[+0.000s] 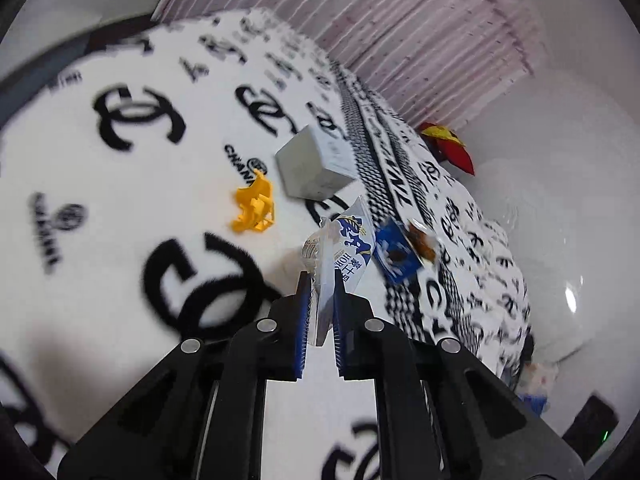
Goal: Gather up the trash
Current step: 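Grasp the blue nasal-spray box with the right tool while the left tool grasps a white-blue packet, then carry the nasal-spray box and packet over the orange bin with both tools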
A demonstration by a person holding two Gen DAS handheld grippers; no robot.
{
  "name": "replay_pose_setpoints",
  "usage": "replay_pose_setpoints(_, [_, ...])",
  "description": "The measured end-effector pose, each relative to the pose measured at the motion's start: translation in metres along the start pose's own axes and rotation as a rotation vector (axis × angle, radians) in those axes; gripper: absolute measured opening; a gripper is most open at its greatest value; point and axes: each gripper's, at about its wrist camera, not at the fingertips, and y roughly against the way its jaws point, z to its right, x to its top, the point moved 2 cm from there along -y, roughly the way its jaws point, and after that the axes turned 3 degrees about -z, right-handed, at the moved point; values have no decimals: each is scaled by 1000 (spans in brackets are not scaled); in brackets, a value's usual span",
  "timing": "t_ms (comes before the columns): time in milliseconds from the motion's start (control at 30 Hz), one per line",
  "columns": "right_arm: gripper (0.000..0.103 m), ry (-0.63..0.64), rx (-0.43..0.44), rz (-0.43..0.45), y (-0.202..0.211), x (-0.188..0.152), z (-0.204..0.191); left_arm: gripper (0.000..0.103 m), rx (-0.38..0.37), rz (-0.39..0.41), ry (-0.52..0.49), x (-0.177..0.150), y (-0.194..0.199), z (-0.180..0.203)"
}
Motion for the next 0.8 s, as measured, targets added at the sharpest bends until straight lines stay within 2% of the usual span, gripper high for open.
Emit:
replay_pose_setpoints(200, [55, 24, 39, -13, 23, -24, -19, 10, 42, -7, -171, -57, 73, 27])
replay_pose_setpoints(433, [55, 102, 70, -42, 58, -68, -56, 10, 75, -73, -371, -152, 136, 52])
replay_pose_setpoints(600, [55, 149, 85, -89, 75, -106, -76, 10, 70, -152, -438, -211, 160, 51])
replay_pose_setpoints(700, [55, 165, 90, -128, 78, -127, -82, 10, 99, -196, -467, -242, 165, 48])
replay_pose_setpoints(800, [55, 160, 104, -208, 72, -158, -83, 10, 121, -275, -476, -276, 161, 39])
